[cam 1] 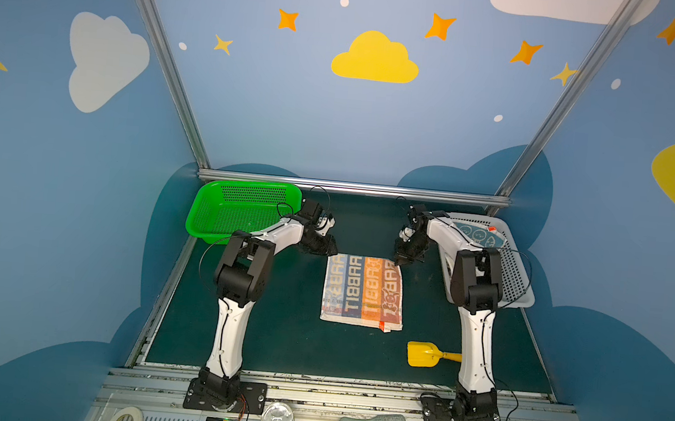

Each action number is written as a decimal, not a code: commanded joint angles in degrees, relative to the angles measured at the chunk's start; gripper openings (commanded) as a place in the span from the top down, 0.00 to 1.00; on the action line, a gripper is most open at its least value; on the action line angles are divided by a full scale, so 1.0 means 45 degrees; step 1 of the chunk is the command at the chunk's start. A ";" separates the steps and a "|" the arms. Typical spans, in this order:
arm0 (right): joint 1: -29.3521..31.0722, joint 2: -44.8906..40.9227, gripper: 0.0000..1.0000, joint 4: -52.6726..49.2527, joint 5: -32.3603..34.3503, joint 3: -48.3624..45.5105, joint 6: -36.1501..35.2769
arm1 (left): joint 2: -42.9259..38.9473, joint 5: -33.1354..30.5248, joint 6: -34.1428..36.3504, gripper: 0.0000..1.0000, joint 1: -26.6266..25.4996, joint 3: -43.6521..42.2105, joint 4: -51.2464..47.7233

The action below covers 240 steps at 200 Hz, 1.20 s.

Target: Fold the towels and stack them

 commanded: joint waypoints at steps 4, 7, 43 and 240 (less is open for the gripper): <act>-0.0047 -0.0001 1.00 -0.0197 -0.0205 -0.0117 -0.0097 | 0.0467 0.0201 0.0501 0.56 0.0023 0.0215 -0.0225; -0.0051 -0.0010 1.00 -0.0169 -0.0214 -0.0125 -0.0105 | 0.0490 0.0215 0.0522 0.57 0.0021 0.0218 -0.0251; -0.0059 -0.0008 1.00 -0.0143 -0.0313 -0.0153 -0.0111 | 0.0638 0.0357 0.0609 0.59 0.0006 0.0030 0.0073; -0.0277 -0.0264 1.00 0.0089 -0.0521 -0.0493 -0.0033 | 0.1561 -0.0321 0.1302 0.95 -0.0234 0.0491 -0.1083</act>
